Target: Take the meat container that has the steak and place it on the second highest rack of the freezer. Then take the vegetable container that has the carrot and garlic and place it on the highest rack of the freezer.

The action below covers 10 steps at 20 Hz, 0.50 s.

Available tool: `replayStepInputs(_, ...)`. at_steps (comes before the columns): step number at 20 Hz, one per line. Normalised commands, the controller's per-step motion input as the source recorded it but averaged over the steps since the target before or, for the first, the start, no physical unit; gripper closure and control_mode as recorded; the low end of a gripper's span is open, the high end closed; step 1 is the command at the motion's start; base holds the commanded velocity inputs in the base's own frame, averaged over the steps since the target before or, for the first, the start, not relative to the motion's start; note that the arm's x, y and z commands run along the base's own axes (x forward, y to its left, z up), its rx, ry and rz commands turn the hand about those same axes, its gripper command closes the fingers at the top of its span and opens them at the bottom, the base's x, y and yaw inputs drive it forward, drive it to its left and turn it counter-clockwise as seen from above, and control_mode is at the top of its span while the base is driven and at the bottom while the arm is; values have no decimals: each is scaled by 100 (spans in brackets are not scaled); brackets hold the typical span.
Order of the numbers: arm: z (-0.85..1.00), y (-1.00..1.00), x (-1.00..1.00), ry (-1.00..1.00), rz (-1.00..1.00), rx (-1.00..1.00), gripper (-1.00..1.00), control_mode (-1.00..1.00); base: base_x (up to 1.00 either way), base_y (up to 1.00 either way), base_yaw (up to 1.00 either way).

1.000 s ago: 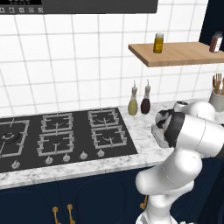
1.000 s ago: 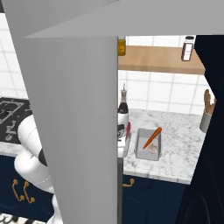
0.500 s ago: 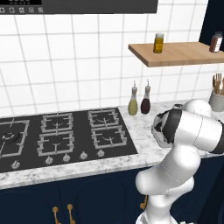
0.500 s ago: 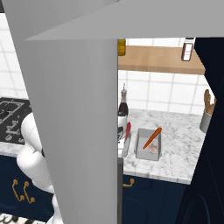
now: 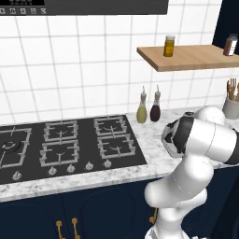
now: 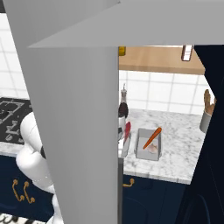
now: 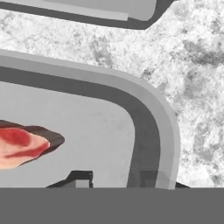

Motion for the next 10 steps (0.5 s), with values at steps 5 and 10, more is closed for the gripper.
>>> replayStepInputs(5,-2,0,0,0,0,0,100,-100,0,0,0)
replayStepInputs(10,26,2,0,1,0,0,100,-100,0,0,0)
